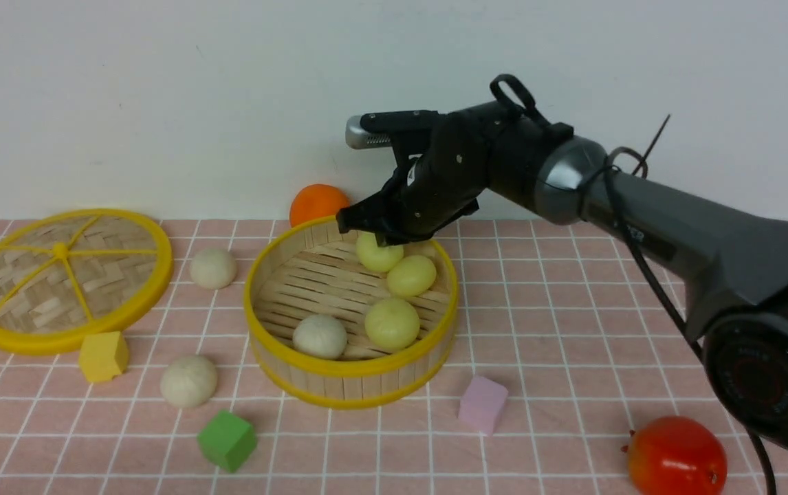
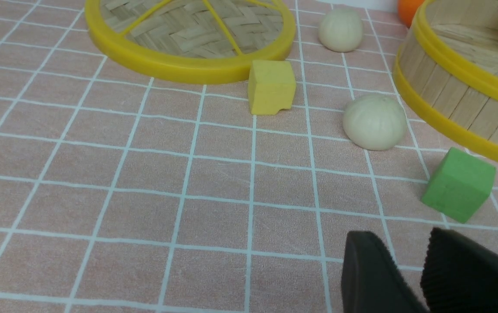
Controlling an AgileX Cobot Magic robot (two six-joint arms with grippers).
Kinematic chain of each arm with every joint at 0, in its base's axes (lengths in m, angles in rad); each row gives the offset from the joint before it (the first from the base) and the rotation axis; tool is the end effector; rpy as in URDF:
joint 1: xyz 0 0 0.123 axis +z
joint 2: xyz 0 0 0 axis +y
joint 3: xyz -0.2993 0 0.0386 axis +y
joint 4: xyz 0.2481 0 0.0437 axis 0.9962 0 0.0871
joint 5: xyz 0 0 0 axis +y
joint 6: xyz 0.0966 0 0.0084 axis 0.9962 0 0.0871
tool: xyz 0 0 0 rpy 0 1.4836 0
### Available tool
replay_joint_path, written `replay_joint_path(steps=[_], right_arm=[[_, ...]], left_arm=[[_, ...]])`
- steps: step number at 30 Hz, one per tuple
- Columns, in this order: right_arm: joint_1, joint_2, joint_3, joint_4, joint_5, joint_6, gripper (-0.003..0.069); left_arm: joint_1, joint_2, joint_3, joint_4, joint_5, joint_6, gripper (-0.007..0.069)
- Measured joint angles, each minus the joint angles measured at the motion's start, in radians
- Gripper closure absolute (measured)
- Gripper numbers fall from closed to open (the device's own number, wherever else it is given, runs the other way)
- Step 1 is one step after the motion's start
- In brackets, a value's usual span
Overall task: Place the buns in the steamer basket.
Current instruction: Use the right arm to put the steamed stuffed bun into the steamer, then use the left arm to grab a steamed stuffed bun
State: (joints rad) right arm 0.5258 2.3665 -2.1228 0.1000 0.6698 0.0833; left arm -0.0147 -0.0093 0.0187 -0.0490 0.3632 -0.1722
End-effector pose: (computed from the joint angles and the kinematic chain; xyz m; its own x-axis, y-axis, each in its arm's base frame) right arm 0.4795 0.2852 0.2164 -0.7129 -0.2278 -0.6632 -0.4281 0.8905 0.1543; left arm 0.0419 -0.0023 0.1729 -0.2813 -0.2121 -0.9359 -0.0302 0.9767 -0.2123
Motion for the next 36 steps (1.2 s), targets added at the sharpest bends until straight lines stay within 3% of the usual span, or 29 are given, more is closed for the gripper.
replay_joint_path(steps=[16, 22, 27, 32, 36], right_arm=[[-0.001, -0.026, -0.011, -0.002, 0.0, 0.019, 0.0467], [-0.001, -0.062, -0.013, -0.034, 0.105, 0.016, 0.0418], [-0.001, -0.247, -0.013, -0.111, 0.28, -0.051, 0.0475], [-0.001, -0.524, 0.001, -0.137, 0.491, -0.075, 0.0652], [-0.001, -0.72, 0.11, -0.094, 0.571, -0.054, 0.0666]], left_arm=[[0.0, 0.0, 0.0, 0.0, 0.0, 0.0, 0.0384], [0.0, 0.0, 0.0, 0.0, 0.0, 0.0, 0.0384], [0.0, 0.0, 0.0, 0.0, 0.0, 0.0, 0.0384], [0.0, 0.0, 0.0, 0.0, 0.0, 0.0, 0.0384], [0.0, 0.0, 0.0, 0.0, 0.0, 0.0, 0.0384]])
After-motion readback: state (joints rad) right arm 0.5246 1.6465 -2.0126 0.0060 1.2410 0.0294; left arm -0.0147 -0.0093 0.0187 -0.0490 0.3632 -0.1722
